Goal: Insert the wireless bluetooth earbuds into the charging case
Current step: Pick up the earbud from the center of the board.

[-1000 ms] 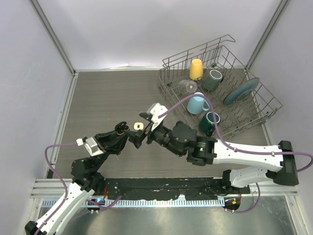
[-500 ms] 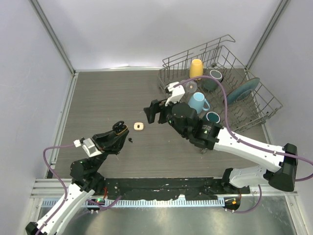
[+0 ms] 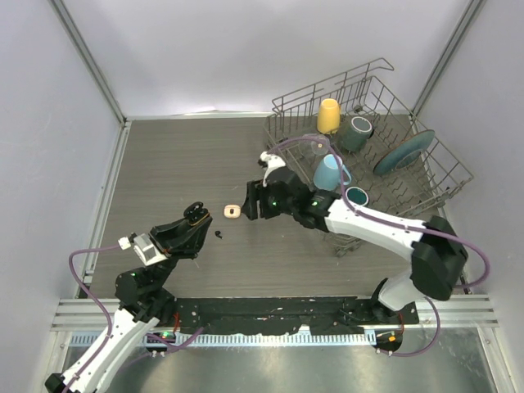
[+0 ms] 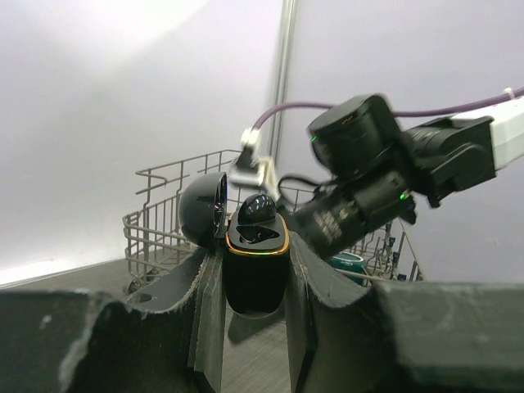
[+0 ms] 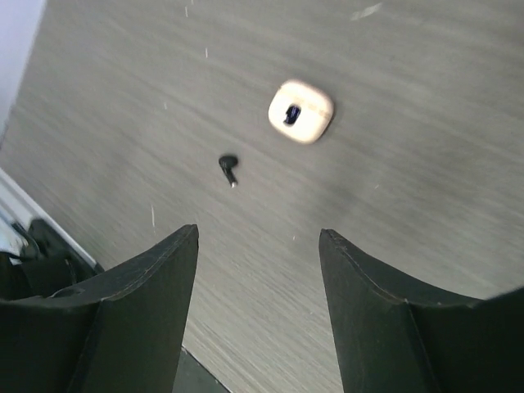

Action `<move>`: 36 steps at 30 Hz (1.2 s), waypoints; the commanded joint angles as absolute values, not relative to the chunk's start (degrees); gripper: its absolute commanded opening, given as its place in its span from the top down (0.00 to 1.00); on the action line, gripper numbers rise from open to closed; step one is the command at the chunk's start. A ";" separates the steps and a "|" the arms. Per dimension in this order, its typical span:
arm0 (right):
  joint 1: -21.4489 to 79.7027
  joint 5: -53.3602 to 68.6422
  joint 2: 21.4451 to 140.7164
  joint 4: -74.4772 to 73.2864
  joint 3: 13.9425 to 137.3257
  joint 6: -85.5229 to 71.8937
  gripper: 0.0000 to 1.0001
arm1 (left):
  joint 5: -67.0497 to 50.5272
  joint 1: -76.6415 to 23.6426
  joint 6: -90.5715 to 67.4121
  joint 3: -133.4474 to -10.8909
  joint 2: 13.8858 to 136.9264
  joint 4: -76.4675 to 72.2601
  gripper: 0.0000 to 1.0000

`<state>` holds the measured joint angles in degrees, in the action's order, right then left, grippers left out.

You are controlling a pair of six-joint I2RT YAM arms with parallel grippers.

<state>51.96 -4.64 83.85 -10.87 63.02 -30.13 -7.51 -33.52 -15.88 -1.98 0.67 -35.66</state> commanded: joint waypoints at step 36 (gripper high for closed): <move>56.07 10.90 112.76 -3.86 78.57 -22.50 0.47 | -8.09 -33.40 -16.44 0.18 -2.46 -38.06 1.00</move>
